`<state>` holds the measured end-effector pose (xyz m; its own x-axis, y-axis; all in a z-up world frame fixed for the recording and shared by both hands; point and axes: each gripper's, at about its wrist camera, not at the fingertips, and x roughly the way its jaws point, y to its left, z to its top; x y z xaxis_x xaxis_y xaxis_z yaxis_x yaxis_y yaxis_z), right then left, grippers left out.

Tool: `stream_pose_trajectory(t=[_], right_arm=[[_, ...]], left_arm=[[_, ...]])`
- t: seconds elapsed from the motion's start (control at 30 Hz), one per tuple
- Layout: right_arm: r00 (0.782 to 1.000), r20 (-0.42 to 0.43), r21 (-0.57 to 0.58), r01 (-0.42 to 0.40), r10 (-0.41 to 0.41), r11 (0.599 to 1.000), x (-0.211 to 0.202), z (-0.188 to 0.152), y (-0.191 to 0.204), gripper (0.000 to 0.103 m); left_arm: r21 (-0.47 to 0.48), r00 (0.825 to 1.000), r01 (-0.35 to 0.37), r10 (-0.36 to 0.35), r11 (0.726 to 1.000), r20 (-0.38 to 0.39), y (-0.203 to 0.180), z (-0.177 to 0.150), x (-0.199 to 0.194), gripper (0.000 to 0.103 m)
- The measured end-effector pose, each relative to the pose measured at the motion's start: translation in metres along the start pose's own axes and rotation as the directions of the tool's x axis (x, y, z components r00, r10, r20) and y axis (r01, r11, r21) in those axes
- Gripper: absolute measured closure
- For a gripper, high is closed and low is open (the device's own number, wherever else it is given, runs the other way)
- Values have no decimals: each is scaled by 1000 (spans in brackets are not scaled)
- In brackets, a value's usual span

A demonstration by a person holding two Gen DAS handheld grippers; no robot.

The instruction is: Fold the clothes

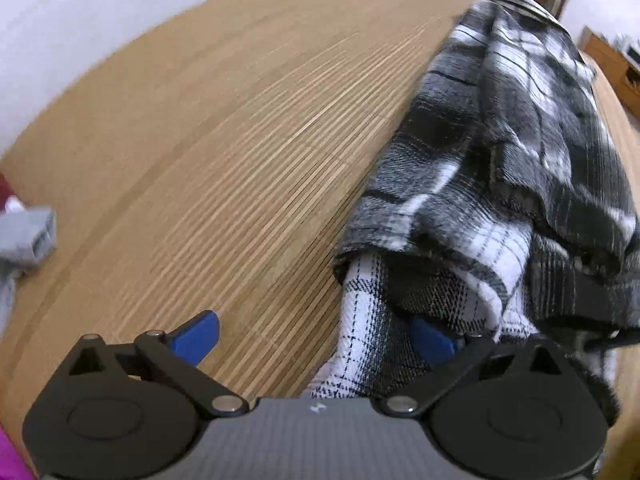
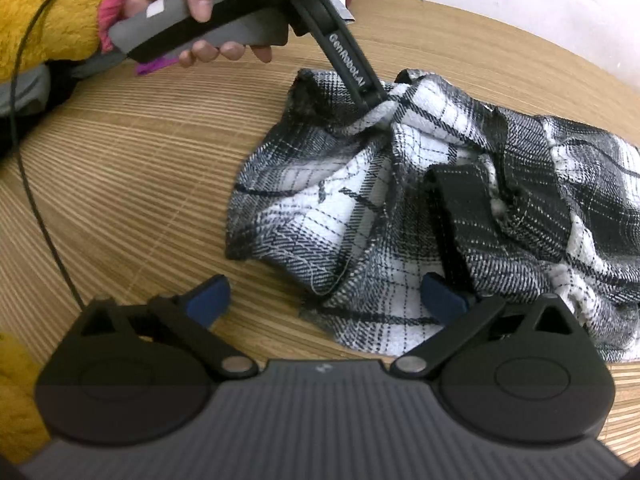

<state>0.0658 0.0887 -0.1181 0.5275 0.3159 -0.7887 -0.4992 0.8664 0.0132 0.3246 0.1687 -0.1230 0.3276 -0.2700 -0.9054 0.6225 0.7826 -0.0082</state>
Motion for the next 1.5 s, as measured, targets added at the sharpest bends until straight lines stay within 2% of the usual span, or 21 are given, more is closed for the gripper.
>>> stream_pose_trajectory(t=[0.03,0.17,0.33,0.43,0.57,0.63,0.73,0.77,0.93,1.0,1.03,1.07,1.1,1.13,1.17,1.2,1.23,1.33,1.43,1.5], right_arm=[[1000,4,1,0,0,1000,0,-1,0,0],[1000,15,3,-1,1,1000,1,-1,-2,0],[1000,28,9,4,-5,1000,-1,-2,-2,0],[999,39,10,21,-21,1000,-2,-3,0,0],[992,75,18,102,-103,995,-5,-7,1,0],[984,102,2,149,-148,989,-6,-9,2,0],[972,139,-34,199,-192,980,-5,-11,5,0],[967,151,-46,214,-205,976,-4,-11,6,0],[948,194,-52,266,-252,963,-1,-11,3,2],[945,199,-30,272,-261,962,0,-10,-4,11],[944,196,-33,277,-266,960,0,-9,-6,32],[944,191,-41,283,-271,958,0,-7,-7,64],[943,186,-49,289,-276,956,1,-6,-9,73],[945,181,-58,285,-271,957,2,-4,-10,78],[950,176,-64,271,-257,960,2,-3,-10,85],[958,172,-57,242,-229,969,0,-1,-12,87],[966,168,-48,209,-199,977,-2,0,-14,91],[982,176,73,55,-67,996,-21,3,-33,91],[978,204,170,-82,47,982,-38,2,-52,91],[960,251,234,-182,121,955,-50,2,-66,91]], left_arm=[[-22,1000,8,-8,1000,1,3,-1,0,0],[4,1000,-6,6,1000,12,-1,-6,1,0],[0,1000,3,-3,1000,-10,-1,1,2,0],[-12,999,40,-40,999,16,3,3,-3,6],[-39,988,126,-122,991,90,5,4,-16,7],[-59,984,155,-149,986,93,6,7,-14,7],[-40,990,138,-136,990,44,0,12,-2,6],[-24,991,132,-131,991,41,-3,14,1,3],[66,993,112,-114,992,28,-24,22,8,3],[86,993,114,-117,990,27,-27,24,8,6],[94,992,119,-122,988,27,-28,25,7,9],[102,990,133,-137,986,29,-29,26,5,18],[110,987,153,-157,982,31,-31,27,3,35],[108,982,184,-188,977,28,-32,27,0,46],[79,973,229,-231,970,18,-30,26,-1,65],[38,961,277,-278,960,6,-27,25,-2,76],[-6,950,311,-311,950,0,-23,23,-2,78],[-136,919,392,-394,910,14,-6,10,-5,81],[-265,885,460,-462,848,59,12,-2,-18,82],[-303,873,482,-478,822,92,16,1,-33,82]])
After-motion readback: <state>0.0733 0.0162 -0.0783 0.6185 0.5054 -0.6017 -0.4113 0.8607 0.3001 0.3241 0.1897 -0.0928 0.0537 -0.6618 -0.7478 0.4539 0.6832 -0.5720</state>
